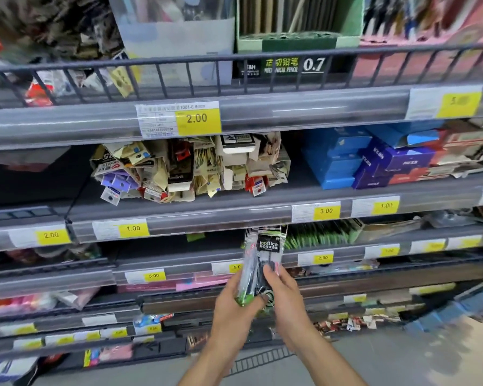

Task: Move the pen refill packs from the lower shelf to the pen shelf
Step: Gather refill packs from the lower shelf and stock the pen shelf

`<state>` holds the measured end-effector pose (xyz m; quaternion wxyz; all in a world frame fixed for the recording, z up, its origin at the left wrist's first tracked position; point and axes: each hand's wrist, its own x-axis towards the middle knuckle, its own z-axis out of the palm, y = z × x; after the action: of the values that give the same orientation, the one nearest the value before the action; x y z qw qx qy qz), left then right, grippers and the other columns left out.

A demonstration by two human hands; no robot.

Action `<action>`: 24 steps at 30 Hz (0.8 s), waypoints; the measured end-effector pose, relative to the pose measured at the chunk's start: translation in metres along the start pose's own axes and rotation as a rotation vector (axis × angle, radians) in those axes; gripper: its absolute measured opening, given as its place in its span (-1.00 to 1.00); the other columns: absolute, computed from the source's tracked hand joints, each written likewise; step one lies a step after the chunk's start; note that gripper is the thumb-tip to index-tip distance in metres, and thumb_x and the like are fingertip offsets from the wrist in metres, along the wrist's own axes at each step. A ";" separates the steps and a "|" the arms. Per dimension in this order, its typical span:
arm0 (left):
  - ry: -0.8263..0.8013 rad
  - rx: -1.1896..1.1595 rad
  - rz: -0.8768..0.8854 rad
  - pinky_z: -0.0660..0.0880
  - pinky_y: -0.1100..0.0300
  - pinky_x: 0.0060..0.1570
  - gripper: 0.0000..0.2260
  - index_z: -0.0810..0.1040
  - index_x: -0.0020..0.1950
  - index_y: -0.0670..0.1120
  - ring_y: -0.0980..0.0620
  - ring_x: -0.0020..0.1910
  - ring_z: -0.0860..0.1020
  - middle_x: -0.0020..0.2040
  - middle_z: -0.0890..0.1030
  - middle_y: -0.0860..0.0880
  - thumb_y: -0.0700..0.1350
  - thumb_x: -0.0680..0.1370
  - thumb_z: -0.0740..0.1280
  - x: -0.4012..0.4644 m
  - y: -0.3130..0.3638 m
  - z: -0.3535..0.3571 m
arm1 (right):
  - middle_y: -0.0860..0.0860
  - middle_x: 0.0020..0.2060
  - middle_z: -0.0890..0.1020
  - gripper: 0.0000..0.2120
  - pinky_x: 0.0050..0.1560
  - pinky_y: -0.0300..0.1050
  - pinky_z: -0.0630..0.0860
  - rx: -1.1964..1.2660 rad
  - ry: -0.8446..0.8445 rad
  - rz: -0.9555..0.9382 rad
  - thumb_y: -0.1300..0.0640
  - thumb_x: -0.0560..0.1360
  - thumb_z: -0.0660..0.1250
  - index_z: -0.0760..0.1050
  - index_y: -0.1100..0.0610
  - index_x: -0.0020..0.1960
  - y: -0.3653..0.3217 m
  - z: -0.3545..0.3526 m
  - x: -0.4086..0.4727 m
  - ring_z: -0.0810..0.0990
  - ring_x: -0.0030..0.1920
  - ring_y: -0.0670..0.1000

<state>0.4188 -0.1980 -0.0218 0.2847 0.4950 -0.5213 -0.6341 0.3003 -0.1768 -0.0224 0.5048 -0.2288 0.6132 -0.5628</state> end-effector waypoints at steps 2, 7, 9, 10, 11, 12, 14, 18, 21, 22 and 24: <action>-0.039 -0.021 0.006 0.53 0.39 -0.32 -0.58 0.55 0.17 0.27 0.31 -0.11 0.68 0.01 0.67 0.43 -0.20 0.51 0.52 -0.004 0.003 0.011 | -0.26 0.00 0.73 -0.82 0.22 0.03 0.49 0.060 0.041 0.019 -0.05 0.63 0.33 0.68 -0.30 0.03 -0.002 -0.012 -0.007 0.66 0.09 -0.23; -0.281 -0.052 -0.039 0.67 0.16 -0.02 -0.51 0.54 0.26 0.05 0.03 0.07 0.74 0.07 0.75 0.08 -0.22 0.42 0.62 -0.009 0.028 0.039 | 0.02 0.20 0.70 -0.75 0.37 0.22 0.47 0.197 0.130 -0.028 -0.08 0.57 0.39 0.68 -0.08 0.20 -0.010 -0.056 -0.034 0.64 0.26 0.06; -0.403 -0.071 -0.043 0.63 0.05 0.18 -0.45 0.56 0.33 0.11 0.03 0.19 0.70 0.15 0.75 0.08 -0.11 0.38 0.60 -0.017 0.038 0.061 | 0.03 0.22 0.69 -0.68 0.31 0.05 0.53 0.178 0.149 -0.104 -0.10 0.56 0.35 0.65 -0.05 0.26 -0.013 -0.074 -0.050 0.63 0.28 0.04; -0.449 -0.097 -0.064 0.60 -0.01 0.26 -0.46 0.58 0.35 0.14 0.03 0.23 0.68 0.20 0.75 0.07 -0.07 0.37 0.56 -0.022 0.042 0.075 | -0.04 0.22 0.70 -0.66 0.24 -0.12 0.55 0.151 0.170 -0.138 -0.13 0.55 0.33 0.65 -0.09 0.27 -0.019 -0.081 -0.060 0.63 0.28 -0.03; -0.498 -0.130 -0.088 0.59 -0.03 0.27 -0.50 0.62 0.34 0.17 0.02 0.26 0.68 0.23 0.74 0.05 -0.07 0.40 0.51 -0.028 0.045 0.090 | -0.16 0.20 0.69 -0.67 0.17 -0.30 0.53 0.127 0.207 -0.160 -0.19 0.51 0.33 0.65 -0.19 0.23 -0.025 -0.089 -0.070 0.61 0.26 -0.17; -0.547 -0.161 -0.112 0.62 0.01 0.20 -0.56 0.65 0.31 0.18 0.02 0.25 0.68 0.24 0.74 0.03 -0.09 0.45 0.47 -0.034 0.048 0.106 | -0.31 0.17 0.67 -0.69 0.12 -0.45 0.48 0.113 0.257 -0.175 -0.26 0.45 0.32 0.65 -0.31 0.16 -0.032 -0.099 -0.080 0.57 0.21 -0.33; -0.642 -0.246 -0.164 0.67 0.09 0.04 -0.63 0.69 0.28 0.11 -0.03 0.21 0.71 0.24 0.74 -0.06 -0.16 0.51 0.42 -0.045 0.054 0.137 | -0.46 0.16 0.57 -0.66 0.20 -0.45 0.38 0.055 0.389 -0.193 -0.38 0.33 0.26 0.62 -0.41 0.05 -0.045 -0.127 -0.097 0.48 0.16 -0.49; -0.779 -0.345 -0.220 0.68 0.05 -0.08 -0.69 0.76 0.18 -0.06 -0.08 0.04 0.75 0.14 0.76 -0.17 -0.22 0.47 0.39 -0.066 0.066 0.198 | -0.12 0.26 0.58 -0.58 0.44 -0.01 0.30 -0.163 0.525 -0.291 -0.24 0.44 0.16 0.61 -0.10 0.13 -0.065 -0.194 -0.128 0.46 0.33 -0.12; -0.810 -0.323 -0.192 0.67 0.06 -0.16 -0.68 0.76 0.15 -0.07 -0.05 -0.07 0.74 0.05 0.76 -0.16 -0.25 0.44 0.39 -0.082 0.072 0.245 | -0.08 0.17 0.59 -0.80 0.32 -0.22 0.32 -0.245 0.626 -0.363 -0.10 0.56 0.20 0.61 -0.21 -0.02 -0.079 -0.241 -0.155 0.48 0.25 -0.14; -0.808 -0.320 -0.178 0.66 0.06 -0.19 -0.71 0.77 0.09 -0.03 -0.04 -0.12 0.73 0.00 0.76 -0.15 -0.25 0.43 0.41 -0.086 0.074 0.261 | -0.10 0.09 0.62 -0.83 0.18 -0.34 0.36 -0.238 0.669 -0.407 -0.09 0.60 0.26 0.61 -0.27 -0.06 -0.084 -0.255 -0.165 0.53 0.15 -0.19; -0.784 -0.324 -0.160 0.64 0.06 -0.20 -0.76 0.77 -0.05 0.02 -0.05 -0.23 0.71 -0.12 0.76 -0.12 -0.28 0.40 0.48 -0.097 0.081 0.293 | -0.09 -0.02 0.67 -0.86 -0.03 -0.43 0.42 -0.198 0.715 -0.445 -0.04 0.62 0.35 0.65 -0.23 -0.07 -0.088 -0.287 -0.183 0.60 -0.01 -0.22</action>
<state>0.1688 -0.0257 0.0768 0.0888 0.2044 -0.4438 -0.8679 0.0936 0.0872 0.0841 0.1024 -0.1933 0.7364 -0.6403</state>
